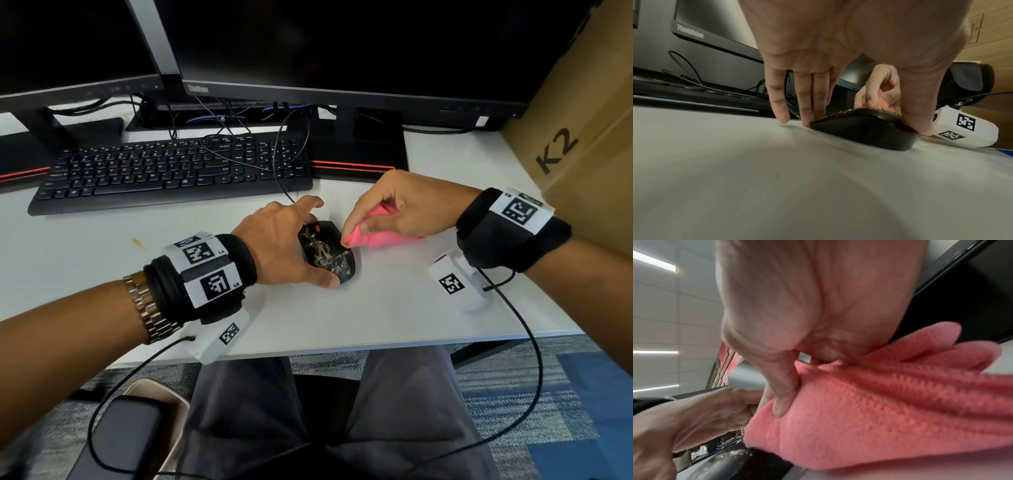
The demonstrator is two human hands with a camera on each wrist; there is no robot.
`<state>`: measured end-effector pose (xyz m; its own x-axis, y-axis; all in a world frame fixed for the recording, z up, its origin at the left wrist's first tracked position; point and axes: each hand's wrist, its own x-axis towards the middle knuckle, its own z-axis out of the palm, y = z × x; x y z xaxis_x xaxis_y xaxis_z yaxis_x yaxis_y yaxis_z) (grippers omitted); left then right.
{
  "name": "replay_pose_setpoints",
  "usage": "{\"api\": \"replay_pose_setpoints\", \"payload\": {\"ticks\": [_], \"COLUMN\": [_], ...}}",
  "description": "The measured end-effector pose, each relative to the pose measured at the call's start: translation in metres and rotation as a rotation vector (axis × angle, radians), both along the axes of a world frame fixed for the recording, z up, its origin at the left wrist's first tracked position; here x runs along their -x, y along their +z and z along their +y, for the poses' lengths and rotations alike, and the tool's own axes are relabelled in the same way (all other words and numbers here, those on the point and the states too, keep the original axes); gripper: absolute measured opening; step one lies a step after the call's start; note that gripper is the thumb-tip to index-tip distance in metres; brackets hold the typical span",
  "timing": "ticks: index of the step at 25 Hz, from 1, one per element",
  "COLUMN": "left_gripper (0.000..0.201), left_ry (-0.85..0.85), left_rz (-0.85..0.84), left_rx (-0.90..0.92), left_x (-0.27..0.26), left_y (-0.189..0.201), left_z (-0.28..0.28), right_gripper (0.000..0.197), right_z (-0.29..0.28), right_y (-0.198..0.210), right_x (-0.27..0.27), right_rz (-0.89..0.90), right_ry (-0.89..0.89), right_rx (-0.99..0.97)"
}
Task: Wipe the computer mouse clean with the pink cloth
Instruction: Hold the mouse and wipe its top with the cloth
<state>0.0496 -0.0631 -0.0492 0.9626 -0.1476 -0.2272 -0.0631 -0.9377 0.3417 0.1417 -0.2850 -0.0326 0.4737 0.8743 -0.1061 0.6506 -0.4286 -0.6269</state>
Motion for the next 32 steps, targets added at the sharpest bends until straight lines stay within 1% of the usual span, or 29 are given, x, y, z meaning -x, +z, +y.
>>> {"api": "replay_pose_setpoints", "payload": {"ticks": [3,8,13,17,19,23,24,28,30,32], "left_gripper": [0.116,0.114,0.115,0.114,0.114,0.114,0.114,0.113,0.114,0.114], "left_ry": [0.001,0.005,0.003,0.004,0.004,0.005,0.004,0.002,0.001,0.001], "left_rz": [-0.004,-0.007,-0.007,-0.006,-0.008,-0.009,-0.008,-0.013,-0.012,-0.01], "left_rx": [0.0,-0.002,-0.001,-0.001,-0.005,0.001,0.004,0.004,0.004,0.006], "left_x": [0.0006,0.002,0.0022,0.002,0.002,0.0016,0.0017,0.0021,0.002,0.0018], "left_y": [0.0001,0.0017,0.0014,0.0017,0.0014,0.0001,0.0003,-0.0001,-0.0002,-0.0002], "left_z": [-0.0002,-0.0014,-0.0014,-0.0013,-0.0014,-0.0008,-0.0007,-0.0007,-0.0003,0.0001], "right_gripper": [0.022,0.022,0.021,0.021,0.022,0.023,0.023,0.023,0.023,0.023], "right_z": [-0.0028,-0.0054,-0.0057,-0.0052,-0.003,-0.0024,-0.0033,-0.0056,-0.0045,-0.0038], "right_y": [0.0011,0.0004,-0.0011,0.0031,0.0029,0.0025,0.0028,0.0044,0.004,0.0043], "right_x": [0.0021,0.0021,0.0071,0.006,0.0046,0.0082,0.0084,0.0052,0.007,0.0101], "right_rz": [0.027,0.05,0.048,0.045,0.022,-0.007,-0.014,0.034,0.031,0.025], "right_ry": [0.035,-0.006,0.02,-0.028,-0.033,0.032,0.043,-0.04,-0.035,0.008], "right_rx": [0.026,-0.056,-0.015,-0.058,-0.027,0.103,0.11,0.056,0.074,0.117]}}
